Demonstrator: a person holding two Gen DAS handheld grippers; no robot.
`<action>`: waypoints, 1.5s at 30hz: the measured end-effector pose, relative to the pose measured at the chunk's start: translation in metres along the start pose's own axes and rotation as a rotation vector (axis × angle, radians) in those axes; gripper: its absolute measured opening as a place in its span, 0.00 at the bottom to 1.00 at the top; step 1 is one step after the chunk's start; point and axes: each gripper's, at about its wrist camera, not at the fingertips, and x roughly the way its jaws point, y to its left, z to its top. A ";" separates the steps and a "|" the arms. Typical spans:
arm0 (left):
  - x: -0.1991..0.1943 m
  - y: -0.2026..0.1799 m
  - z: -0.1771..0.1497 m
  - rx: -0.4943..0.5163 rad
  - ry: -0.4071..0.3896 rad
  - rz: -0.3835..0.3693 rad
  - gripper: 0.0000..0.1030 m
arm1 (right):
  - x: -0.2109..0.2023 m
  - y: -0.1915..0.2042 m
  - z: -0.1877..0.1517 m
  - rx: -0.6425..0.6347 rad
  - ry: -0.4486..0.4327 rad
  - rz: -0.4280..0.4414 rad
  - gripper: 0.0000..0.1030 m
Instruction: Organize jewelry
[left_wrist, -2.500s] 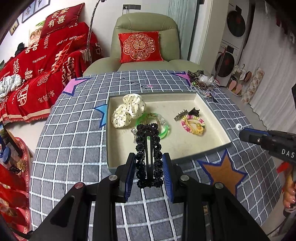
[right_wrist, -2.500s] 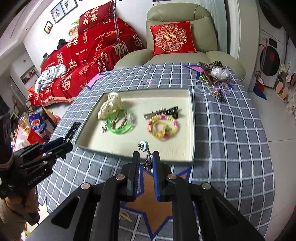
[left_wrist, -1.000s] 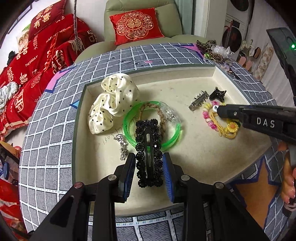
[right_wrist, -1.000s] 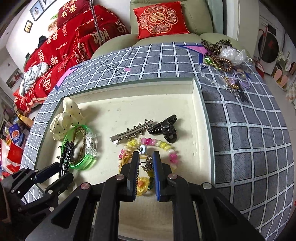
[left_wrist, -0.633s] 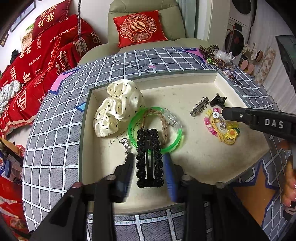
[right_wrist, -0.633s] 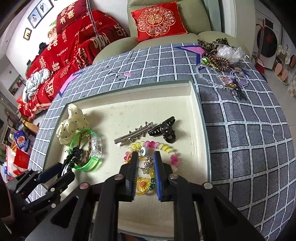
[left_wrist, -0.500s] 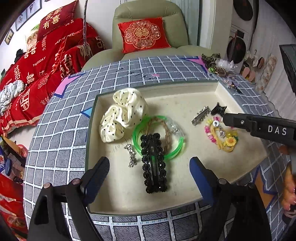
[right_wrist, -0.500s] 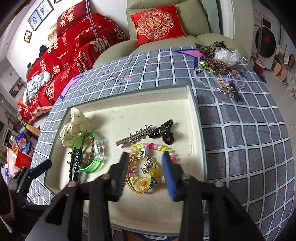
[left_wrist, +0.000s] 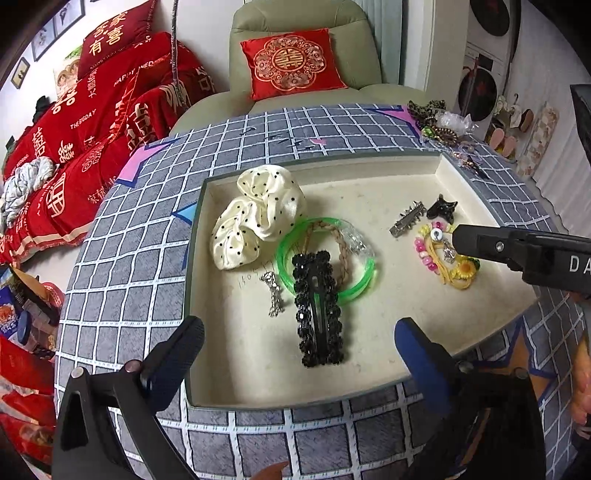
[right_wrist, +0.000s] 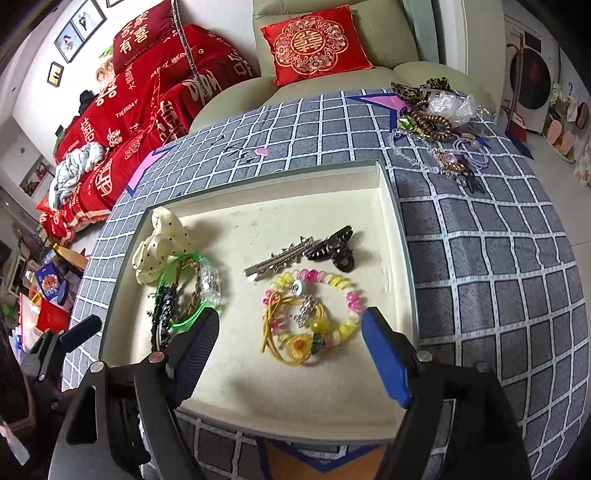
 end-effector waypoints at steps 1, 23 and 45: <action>-0.002 0.001 -0.002 -0.004 0.003 -0.004 1.00 | -0.001 0.000 -0.001 0.000 0.002 -0.001 0.84; -0.109 0.018 -0.088 -0.119 -0.095 0.048 1.00 | -0.096 0.027 -0.102 -0.047 -0.073 -0.082 0.87; -0.189 0.017 -0.147 -0.149 -0.186 0.073 1.00 | -0.185 0.073 -0.180 -0.131 -0.254 -0.198 0.88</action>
